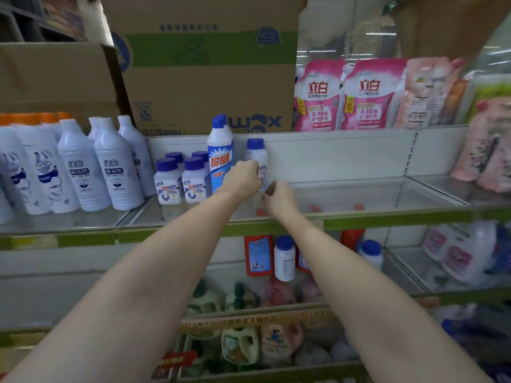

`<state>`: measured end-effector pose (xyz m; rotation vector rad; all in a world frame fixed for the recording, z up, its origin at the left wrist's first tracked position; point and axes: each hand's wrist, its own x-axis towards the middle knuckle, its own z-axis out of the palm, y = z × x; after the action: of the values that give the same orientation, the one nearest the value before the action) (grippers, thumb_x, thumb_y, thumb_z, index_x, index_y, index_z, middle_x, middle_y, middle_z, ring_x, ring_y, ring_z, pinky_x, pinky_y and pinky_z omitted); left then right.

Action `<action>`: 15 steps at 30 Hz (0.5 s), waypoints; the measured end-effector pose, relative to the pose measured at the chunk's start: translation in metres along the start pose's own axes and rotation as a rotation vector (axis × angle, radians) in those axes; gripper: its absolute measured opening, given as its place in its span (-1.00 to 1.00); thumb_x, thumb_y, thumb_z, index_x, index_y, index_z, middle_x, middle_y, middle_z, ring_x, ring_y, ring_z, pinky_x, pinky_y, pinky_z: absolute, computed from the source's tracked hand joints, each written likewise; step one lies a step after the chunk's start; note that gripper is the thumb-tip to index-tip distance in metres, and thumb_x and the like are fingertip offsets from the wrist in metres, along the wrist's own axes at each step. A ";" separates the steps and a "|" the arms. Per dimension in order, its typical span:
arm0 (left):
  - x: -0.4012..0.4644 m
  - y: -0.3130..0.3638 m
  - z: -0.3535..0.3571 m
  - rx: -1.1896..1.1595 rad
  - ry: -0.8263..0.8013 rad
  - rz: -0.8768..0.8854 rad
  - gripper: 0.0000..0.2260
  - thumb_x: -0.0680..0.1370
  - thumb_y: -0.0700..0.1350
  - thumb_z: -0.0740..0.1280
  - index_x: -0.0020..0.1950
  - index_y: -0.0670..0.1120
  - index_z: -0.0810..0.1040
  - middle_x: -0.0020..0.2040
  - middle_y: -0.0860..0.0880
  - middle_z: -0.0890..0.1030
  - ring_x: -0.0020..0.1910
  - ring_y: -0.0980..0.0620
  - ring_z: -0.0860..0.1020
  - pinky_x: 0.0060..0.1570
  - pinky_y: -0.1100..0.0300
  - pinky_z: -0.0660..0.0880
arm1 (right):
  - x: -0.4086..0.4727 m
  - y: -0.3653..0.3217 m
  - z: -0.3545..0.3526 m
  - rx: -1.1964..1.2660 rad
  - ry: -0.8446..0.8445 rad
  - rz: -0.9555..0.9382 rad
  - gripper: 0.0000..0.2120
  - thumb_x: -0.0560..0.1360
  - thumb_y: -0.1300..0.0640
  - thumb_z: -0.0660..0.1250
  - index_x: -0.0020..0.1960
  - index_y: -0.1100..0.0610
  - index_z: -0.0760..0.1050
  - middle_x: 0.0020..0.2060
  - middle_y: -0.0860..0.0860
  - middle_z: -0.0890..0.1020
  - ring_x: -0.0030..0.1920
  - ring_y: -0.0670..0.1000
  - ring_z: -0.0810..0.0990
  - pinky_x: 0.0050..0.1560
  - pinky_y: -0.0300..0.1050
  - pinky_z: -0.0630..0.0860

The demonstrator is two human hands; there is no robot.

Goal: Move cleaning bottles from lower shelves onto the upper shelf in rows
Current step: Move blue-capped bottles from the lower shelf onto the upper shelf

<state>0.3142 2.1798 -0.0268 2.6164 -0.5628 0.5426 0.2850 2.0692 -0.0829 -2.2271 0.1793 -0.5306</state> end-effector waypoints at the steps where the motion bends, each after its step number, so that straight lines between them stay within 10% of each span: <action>1: -0.013 -0.003 -0.003 -0.009 -0.006 0.005 -0.91 0.57 -0.16 0.27 -0.02 -0.17 0.51 -0.05 -0.15 0.60 -0.07 -0.18 0.58 -0.07 -0.03 0.56 | -0.012 -0.002 -0.002 0.008 0.048 -0.018 -0.97 0.49 0.25 0.33 -0.07 0.19 0.53 -0.04 0.20 0.65 0.01 0.19 0.61 -0.03 -0.03 0.52; 15: -0.212 -0.070 0.030 -0.140 -0.318 -0.207 -0.87 0.57 -0.14 0.26 -0.09 -0.13 0.58 -0.08 -0.14 0.66 -0.04 -0.18 0.60 -0.07 0.04 0.56 | -0.193 0.055 0.051 -0.006 -0.053 0.209 -0.95 0.51 0.19 0.35 -0.04 0.14 0.52 -0.05 0.05 0.61 0.01 0.09 0.56 0.04 -0.02 0.50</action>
<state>0.1764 2.2876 -0.1678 2.5996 -0.3996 0.0199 0.1352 2.1269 -0.2143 -2.1936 0.3820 -0.3574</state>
